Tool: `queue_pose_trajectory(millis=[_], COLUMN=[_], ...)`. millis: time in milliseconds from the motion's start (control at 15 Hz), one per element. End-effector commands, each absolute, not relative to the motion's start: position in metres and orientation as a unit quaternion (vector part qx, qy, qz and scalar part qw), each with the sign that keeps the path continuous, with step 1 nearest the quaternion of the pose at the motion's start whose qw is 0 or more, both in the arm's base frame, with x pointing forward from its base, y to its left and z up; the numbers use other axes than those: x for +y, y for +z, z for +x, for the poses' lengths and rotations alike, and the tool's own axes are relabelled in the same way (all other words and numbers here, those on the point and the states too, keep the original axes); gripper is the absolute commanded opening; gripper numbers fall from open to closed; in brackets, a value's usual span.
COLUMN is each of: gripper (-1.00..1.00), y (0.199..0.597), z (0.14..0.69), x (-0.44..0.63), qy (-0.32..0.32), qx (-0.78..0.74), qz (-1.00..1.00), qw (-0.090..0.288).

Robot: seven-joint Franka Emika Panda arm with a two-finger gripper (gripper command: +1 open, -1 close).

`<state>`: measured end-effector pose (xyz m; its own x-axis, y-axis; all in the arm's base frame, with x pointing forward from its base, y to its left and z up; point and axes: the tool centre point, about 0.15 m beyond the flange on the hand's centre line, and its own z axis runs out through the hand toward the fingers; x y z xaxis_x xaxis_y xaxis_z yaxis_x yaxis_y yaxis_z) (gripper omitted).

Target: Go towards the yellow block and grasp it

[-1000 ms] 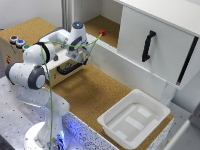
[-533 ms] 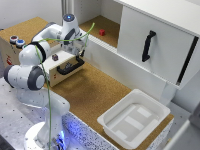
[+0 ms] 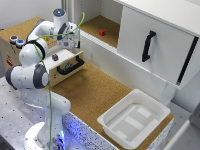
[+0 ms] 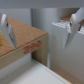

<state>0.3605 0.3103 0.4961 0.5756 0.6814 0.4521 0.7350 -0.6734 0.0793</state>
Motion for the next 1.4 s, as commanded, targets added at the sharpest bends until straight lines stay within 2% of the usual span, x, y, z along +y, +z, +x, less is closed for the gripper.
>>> queue_pose_trajectory(millis=[0,333,800,1200,1333], gripper=[1.0,1.0,1.0,1.0,1.0], y=[0.515,0.503,0.48,0.462,0.456], z=[0.374,0.373,0.382,0.377,0.373], x=[0.384,0.44,0.48,0.492,0.491], qy=[-0.14,-0.093,-0.071,-0.052,-0.046], qx=[-0.505,-0.603,-0.685,-0.728,-0.743], qz=[-0.852,-0.793,-0.725,-0.683,-0.667], qw=[0.01,-0.006,-0.028,-0.024,-0.039])
